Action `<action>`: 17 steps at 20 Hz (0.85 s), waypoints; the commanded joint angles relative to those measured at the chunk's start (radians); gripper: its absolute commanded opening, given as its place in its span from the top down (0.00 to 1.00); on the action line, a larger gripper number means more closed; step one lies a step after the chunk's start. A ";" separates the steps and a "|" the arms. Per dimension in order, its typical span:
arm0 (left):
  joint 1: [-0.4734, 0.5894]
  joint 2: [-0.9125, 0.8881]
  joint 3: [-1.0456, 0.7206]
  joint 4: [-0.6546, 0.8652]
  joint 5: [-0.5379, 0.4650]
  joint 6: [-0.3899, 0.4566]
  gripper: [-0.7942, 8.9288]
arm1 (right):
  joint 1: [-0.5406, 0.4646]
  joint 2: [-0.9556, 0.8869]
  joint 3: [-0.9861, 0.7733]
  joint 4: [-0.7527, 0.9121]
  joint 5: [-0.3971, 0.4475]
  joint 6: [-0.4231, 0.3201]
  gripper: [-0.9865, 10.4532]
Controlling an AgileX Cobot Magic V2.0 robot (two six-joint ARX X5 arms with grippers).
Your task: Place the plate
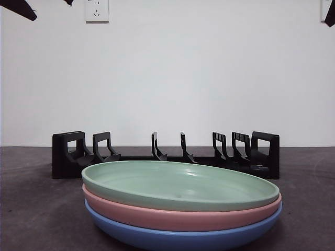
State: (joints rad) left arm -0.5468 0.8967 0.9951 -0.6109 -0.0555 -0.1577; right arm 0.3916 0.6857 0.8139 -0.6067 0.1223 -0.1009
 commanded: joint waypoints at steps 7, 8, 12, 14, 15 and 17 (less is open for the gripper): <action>-0.004 -0.001 0.010 -0.035 0.000 0.011 0.91 | 0.005 -0.003 0.011 0.043 -0.016 -0.011 0.90; -0.004 -0.002 0.010 -0.034 0.000 0.011 0.91 | 0.005 -0.002 0.011 0.043 -0.016 -0.011 0.90; 0.013 -0.073 -0.026 0.008 -0.038 0.153 0.91 | 0.005 -0.002 0.011 0.046 -0.017 -0.011 0.90; 0.117 -0.227 -0.219 0.217 -0.024 0.184 0.91 | 0.005 -0.002 0.011 0.045 -0.016 -0.011 0.90; 0.198 -0.340 -0.372 0.364 0.011 0.183 0.91 | 0.005 -0.003 0.011 0.045 -0.016 -0.011 0.90; 0.349 -0.549 -0.609 0.501 0.037 0.174 0.91 | 0.005 -0.003 0.011 0.045 -0.016 -0.011 0.90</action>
State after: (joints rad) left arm -0.2142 0.3817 0.4427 -0.1291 -0.0265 0.0013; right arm 0.3916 0.6804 0.8143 -0.5713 0.1074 -0.1081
